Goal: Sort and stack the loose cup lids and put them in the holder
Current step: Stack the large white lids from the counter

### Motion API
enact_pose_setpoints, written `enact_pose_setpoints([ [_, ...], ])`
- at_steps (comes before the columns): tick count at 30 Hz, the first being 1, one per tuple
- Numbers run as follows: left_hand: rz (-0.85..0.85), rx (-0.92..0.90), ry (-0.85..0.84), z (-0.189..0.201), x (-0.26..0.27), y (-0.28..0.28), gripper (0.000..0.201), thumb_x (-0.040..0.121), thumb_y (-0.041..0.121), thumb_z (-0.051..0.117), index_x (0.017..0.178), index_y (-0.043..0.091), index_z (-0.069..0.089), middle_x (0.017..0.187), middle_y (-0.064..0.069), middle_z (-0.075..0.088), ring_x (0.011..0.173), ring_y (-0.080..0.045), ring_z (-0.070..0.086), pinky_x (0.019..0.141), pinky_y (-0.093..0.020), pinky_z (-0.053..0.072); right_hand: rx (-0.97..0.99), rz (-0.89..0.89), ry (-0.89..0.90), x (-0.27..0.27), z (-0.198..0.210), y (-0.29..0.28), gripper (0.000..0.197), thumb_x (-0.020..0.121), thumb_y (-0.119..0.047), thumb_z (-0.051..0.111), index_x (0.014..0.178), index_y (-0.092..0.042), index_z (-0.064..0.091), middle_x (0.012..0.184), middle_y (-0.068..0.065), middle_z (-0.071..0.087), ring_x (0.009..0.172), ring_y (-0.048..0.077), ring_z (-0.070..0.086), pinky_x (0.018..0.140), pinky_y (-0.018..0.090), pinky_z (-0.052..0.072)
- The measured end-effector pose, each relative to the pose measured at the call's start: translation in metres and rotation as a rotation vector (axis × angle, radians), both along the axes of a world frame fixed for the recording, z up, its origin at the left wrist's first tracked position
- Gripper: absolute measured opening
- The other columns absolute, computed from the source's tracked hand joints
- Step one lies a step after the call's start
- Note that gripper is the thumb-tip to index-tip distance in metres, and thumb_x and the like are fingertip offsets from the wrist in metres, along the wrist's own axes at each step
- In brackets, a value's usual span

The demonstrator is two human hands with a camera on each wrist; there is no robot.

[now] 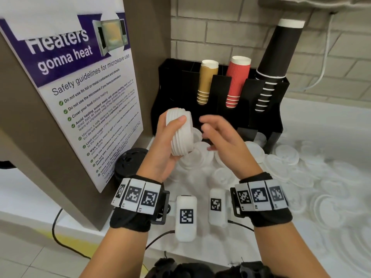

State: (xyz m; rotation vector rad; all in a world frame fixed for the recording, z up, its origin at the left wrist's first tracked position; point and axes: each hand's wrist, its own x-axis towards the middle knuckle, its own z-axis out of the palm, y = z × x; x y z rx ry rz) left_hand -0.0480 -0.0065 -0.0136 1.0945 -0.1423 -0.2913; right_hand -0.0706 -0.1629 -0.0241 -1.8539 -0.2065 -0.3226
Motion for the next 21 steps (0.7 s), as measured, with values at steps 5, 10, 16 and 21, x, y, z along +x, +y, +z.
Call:
enact_pose_setpoints([
  [5, 0.087, -0.057, 0.002, 0.005, 0.007, 0.016, 0.072, 0.073, 0.040, 0.062, 0.139, 0.017, 0.046, 0.113, -0.002, 0.059, 0.094, -0.013, 0.061, 0.064, -0.026, 0.054, -0.767, 0.258, 0.414, 0.015, -0.032, 0.014, 0.032, 0.093, -0.031, 0.057, 0.125, -0.026, 0.057, 0.115, 0.003, 0.062, 0.093, 0.012, 0.054, 0.082, 0.023, 0.041],
  [10, 0.119, -0.084, 0.010, 0.008, 0.005, 0.027, 0.073, 0.073, 0.040, 0.062, 0.140, 0.017, 0.045, 0.114, -0.003, 0.059, 0.094, -0.014, 0.061, 0.063, -0.028, 0.055, -1.107, 0.302, 0.525, 0.020, -0.048, 0.037, 0.052, 0.086, -0.041, 0.063, 0.133, -0.025, 0.045, 0.122, 0.006, 0.057, 0.104, 0.024, 0.056, 0.088, 0.037, 0.048],
  [16, 0.117, -0.097, 0.026, 0.008, 0.005, 0.029, 0.073, 0.073, 0.040, 0.063, 0.140, 0.017, 0.045, 0.117, -0.006, 0.057, 0.095, -0.017, 0.060, 0.060, -0.028, 0.054, -1.309, 0.342, 0.514, 0.019, -0.041, 0.033, 0.038, 0.081, -0.046, 0.067, 0.100, -0.012, 0.066, 0.104, 0.005, 0.056, 0.086, 0.021, 0.051, 0.079, 0.035, 0.050],
  [21, 0.109, -0.081, 0.015, 0.007, 0.006, 0.026, 0.069, 0.074, 0.040, 0.063, 0.137, 0.019, 0.048, 0.113, -0.001, 0.061, 0.094, -0.013, 0.063, 0.064, -0.029, 0.055, -1.344, 0.318, 0.481, 0.017, -0.041, 0.040, 0.041, 0.079, -0.047, 0.070, 0.095, -0.010, 0.069, 0.109, 0.005, 0.041, 0.089, 0.022, 0.045, 0.086, 0.040, 0.051],
])
